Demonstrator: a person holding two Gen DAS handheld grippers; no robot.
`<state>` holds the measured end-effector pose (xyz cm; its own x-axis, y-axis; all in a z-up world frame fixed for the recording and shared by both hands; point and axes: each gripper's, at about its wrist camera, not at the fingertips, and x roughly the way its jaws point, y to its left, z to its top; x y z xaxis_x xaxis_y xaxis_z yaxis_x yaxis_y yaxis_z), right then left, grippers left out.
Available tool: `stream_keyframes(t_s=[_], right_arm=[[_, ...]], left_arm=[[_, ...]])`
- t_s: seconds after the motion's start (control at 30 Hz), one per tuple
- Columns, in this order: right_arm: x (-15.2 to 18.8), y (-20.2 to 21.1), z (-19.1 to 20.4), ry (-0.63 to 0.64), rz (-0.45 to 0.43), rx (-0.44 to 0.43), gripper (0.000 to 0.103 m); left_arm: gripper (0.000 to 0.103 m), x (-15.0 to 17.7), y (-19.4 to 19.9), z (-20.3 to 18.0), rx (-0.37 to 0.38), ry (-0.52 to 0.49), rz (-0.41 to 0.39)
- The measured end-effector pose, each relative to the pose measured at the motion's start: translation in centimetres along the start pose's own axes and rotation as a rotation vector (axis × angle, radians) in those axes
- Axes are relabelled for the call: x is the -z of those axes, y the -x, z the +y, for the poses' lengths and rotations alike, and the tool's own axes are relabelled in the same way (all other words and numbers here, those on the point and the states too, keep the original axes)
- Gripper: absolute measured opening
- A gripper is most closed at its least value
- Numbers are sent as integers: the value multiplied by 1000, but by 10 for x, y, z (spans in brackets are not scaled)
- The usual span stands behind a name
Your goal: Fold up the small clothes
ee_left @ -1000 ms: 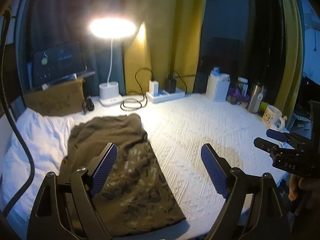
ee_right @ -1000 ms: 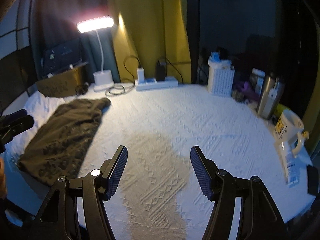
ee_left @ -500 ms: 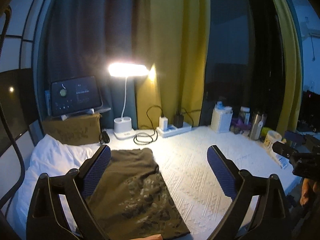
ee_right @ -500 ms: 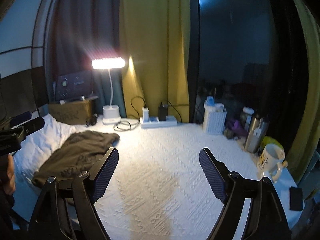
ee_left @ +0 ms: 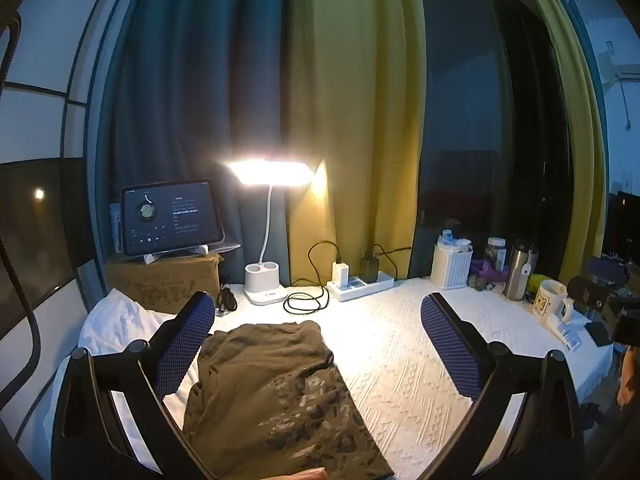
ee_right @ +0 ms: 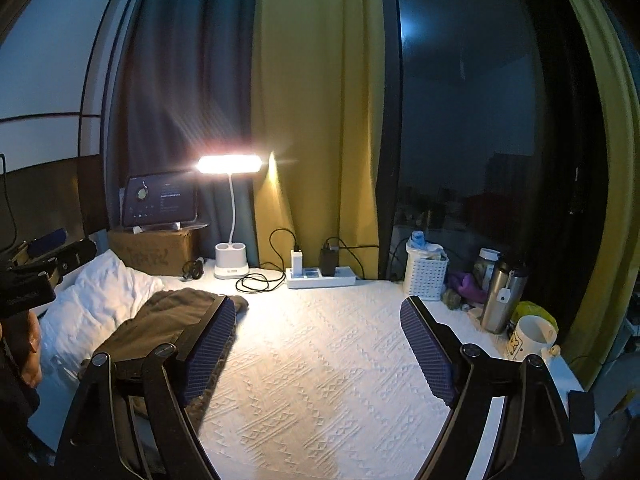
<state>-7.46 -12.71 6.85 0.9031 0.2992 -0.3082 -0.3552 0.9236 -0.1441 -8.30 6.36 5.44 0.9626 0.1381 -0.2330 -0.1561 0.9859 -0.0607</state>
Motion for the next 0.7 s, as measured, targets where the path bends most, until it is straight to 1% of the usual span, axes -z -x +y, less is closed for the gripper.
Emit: stream_keyframes(t_s=[0.13,0.3,0.7], right_arm=[[3,-9,0,-7,25,-2,86],[8,-19,0,-18,50,-10,86],[11,-22,-3,-21,57,-6,87]], left_arm=[[102,3,-3,1,-2,9,22],[102,3,-5,2,16,18,30],[102,4,-8,-3,29,14,51]])
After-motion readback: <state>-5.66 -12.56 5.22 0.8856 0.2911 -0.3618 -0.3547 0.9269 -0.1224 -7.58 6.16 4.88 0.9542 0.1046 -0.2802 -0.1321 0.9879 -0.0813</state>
